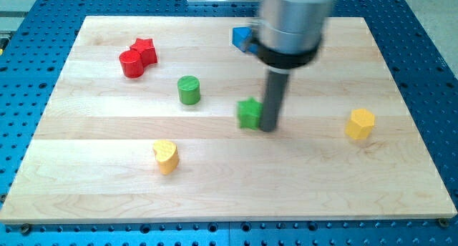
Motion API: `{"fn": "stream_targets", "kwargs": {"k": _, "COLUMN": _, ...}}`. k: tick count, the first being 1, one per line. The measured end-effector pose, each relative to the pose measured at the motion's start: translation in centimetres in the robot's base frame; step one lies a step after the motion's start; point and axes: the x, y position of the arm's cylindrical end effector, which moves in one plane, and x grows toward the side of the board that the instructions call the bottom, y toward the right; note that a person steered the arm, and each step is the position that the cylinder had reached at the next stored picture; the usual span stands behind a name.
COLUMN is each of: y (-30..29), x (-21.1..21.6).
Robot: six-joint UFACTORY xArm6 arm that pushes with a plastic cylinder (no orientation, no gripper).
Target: Move the green circle to the bottom left of the blue blocks
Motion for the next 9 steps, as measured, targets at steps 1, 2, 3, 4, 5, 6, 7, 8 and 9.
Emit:
{"fn": "stream_targets", "kwargs": {"k": 1, "y": -10.2, "x": -3.5}}
{"fn": "stream_targets", "kwargs": {"k": 2, "y": -9.7, "x": -3.7}}
{"fn": "stream_targets", "kwargs": {"k": 3, "y": -10.6, "x": -2.4}}
{"fn": "stream_targets", "kwargs": {"k": 4, "y": -17.0, "x": -0.2}}
{"fn": "stream_targets", "kwargs": {"k": 5, "y": -17.0, "x": -1.3}}
{"fn": "stream_targets", "kwargs": {"k": 6, "y": -17.8, "x": -4.4}}
{"fn": "stream_targets", "kwargs": {"k": 7, "y": -18.9, "x": -7.5}}
{"fn": "stream_targets", "kwargs": {"k": 8, "y": -17.4, "x": -9.9}}
{"fn": "stream_targets", "kwargs": {"k": 9, "y": -14.2, "x": -12.2}}
